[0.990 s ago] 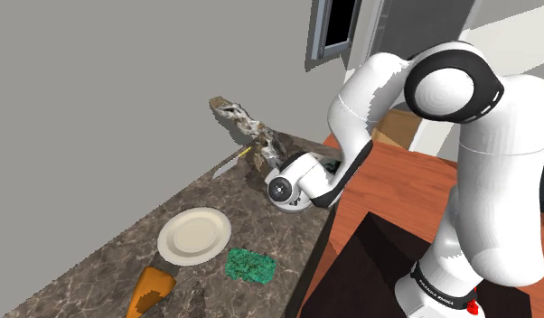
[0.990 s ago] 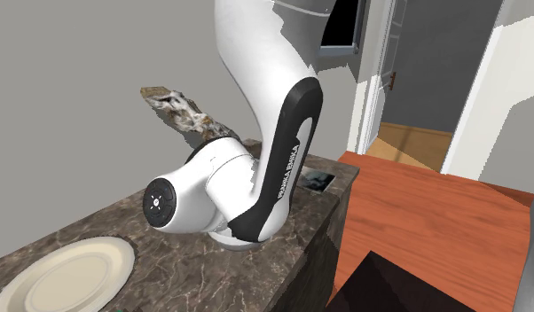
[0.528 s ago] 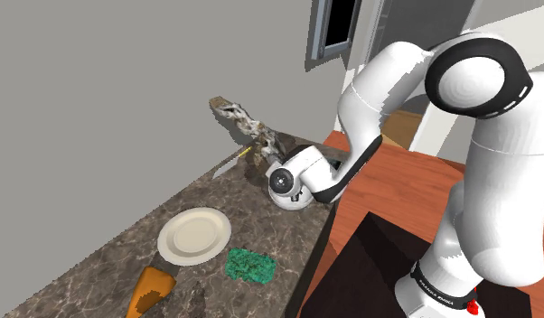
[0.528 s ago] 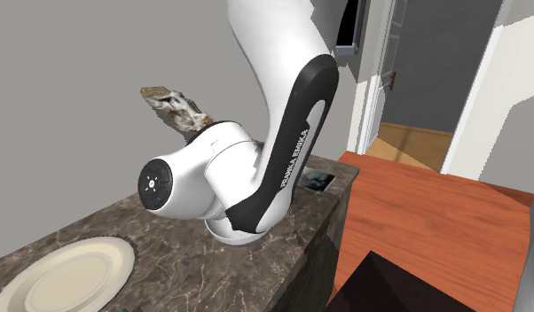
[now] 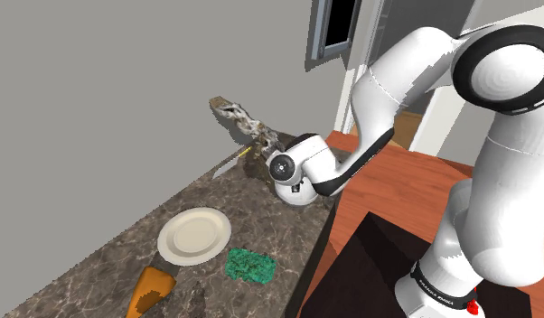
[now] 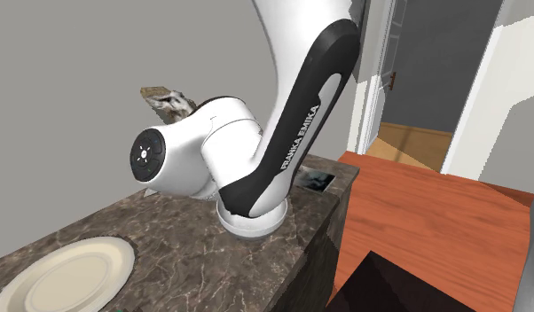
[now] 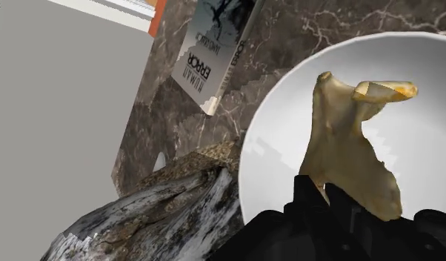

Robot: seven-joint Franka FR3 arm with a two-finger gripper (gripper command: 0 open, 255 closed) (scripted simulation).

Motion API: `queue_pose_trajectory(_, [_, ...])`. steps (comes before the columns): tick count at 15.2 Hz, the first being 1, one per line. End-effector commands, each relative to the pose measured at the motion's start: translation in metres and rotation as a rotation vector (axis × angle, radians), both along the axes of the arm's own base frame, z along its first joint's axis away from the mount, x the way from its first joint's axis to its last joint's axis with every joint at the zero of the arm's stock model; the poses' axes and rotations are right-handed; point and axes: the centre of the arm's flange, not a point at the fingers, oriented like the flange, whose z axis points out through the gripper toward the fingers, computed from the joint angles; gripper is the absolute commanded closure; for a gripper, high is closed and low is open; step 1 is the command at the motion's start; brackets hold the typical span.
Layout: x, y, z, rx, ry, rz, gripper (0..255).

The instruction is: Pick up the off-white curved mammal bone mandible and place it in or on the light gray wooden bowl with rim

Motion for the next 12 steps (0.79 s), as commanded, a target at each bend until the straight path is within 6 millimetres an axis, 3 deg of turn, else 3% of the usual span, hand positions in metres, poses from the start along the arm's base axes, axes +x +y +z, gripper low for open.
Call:
queue_pose_trajectory(1, [0.0, -0.001, 0.012, 0.0, 0.0, 0.001, 255])
queue_pose_trajectory(11, [0.0, -0.001, 0.064, 0.0, 0.0, 0.001, 255])
queue_pose_trajectory(12, [0.001, 0.012, 0.062, 0.0, 0.0, 0.001, 255])
